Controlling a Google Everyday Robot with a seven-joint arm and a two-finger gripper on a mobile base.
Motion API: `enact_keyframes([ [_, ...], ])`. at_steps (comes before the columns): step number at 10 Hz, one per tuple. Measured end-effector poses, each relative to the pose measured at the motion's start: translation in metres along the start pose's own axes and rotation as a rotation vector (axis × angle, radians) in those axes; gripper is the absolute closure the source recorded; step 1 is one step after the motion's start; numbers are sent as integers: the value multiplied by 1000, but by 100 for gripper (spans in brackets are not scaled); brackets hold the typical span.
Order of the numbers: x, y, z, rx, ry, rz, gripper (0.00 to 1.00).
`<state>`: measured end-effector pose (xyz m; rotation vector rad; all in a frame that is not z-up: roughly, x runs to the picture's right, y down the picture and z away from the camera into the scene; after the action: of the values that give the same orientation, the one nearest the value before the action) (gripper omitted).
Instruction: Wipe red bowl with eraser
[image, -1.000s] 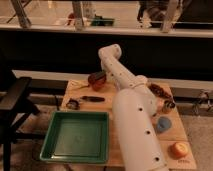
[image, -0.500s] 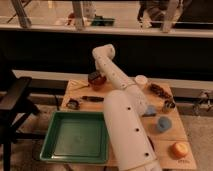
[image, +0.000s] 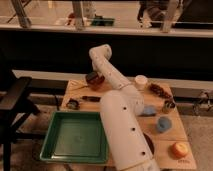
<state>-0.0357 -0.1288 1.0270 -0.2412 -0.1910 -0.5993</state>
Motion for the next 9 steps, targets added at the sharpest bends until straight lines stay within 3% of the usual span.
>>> enact_keyframes([
  [7,-2,52,-32,-6,22,20,98],
  [9,2,55,-36,-5,34,25,98],
])
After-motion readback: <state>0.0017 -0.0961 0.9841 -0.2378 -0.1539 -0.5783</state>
